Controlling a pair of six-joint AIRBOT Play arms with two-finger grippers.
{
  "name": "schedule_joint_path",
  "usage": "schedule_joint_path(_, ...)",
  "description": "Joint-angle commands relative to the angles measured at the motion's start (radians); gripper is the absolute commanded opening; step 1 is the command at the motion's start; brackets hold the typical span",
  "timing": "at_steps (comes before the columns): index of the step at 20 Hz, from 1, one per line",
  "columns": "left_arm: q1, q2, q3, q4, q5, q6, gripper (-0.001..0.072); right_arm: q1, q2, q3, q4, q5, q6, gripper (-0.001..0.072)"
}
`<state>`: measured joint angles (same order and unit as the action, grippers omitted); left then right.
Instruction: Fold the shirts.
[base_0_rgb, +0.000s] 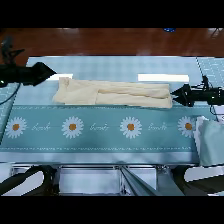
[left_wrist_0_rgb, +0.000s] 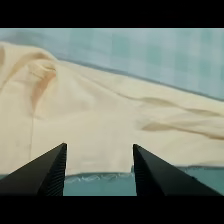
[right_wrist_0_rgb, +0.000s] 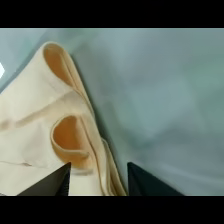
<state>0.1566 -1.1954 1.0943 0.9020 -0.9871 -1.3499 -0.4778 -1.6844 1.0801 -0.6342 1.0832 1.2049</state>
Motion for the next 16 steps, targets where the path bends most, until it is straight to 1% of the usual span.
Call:
schedule_joint_path(1,-0.083,0.026,-0.079,0.003,0.041,0.003,0.05,0.058,-0.06,0.023,0.058,-0.027,-0.017,0.042)
schedule_joint_path(4,-0.115,0.023,-0.079,0.003,0.076,0.003,0.05,0.135,-0.097,0.062,0.068,-0.03,-0.016,0.0413)
schedule_joint_path(5,-0.12,0.023,-0.079,0.003,0.087,0.003,0.05,0.163,-0.102,0.077,0.068,-0.031,-0.016,0.0337)
schedule_joint_path(6,-0.12,0.023,-0.079,0.003,0.095,0.003,0.05,0.187,-0.1,0.089,0.068,-0.032,-0.014,0.017)
schedule_joint_path(7,-0.119,0.023,-0.079,0.004,0.098,0.003,0.05,0.201,-0.1,0.109,0.068,-0.009,-0.02,0.0022)
schedule_joint_path(9,-0.117,0.023,-0.079,0.004,0.097,0.004,0.0491,0.199,-0.079,0.126,0.067,0.048,-0.021,0.002)
schedule_joint_path(10,-0.117,0.023,-0.079,0.004,0.096,0.004,0.0372,0.189,-0.051,0.126,0.047,0.078,-0.021,0.002)
schedule_joint_path(11,-0.118,0.023,-0.079,0.004,0.095,0.004,0.0083,0.18,-0.017,0.126,0.014,0.106,-0.02,0.002)
schedule_joint_path(12,-0.12,0.023,-0.079,0.003,0.097,0.013,0.0023,0.172,0.027,0.124,-0.035,0.142,-0.01,0.002)
schedule_joint_path(14,-0.139,0.021,-0.078,-0.004,0.099,0.029,0.0023,0.161,0.147,0.088,-0.124,0.182,0.003,0.002)
schedule_joint_path(16,-0.198,-0.001,-0.076,-0.016,0.132,0.067,0.0023,0.156,0.304,0.003,-0.175,0.19,0.008,0.002)
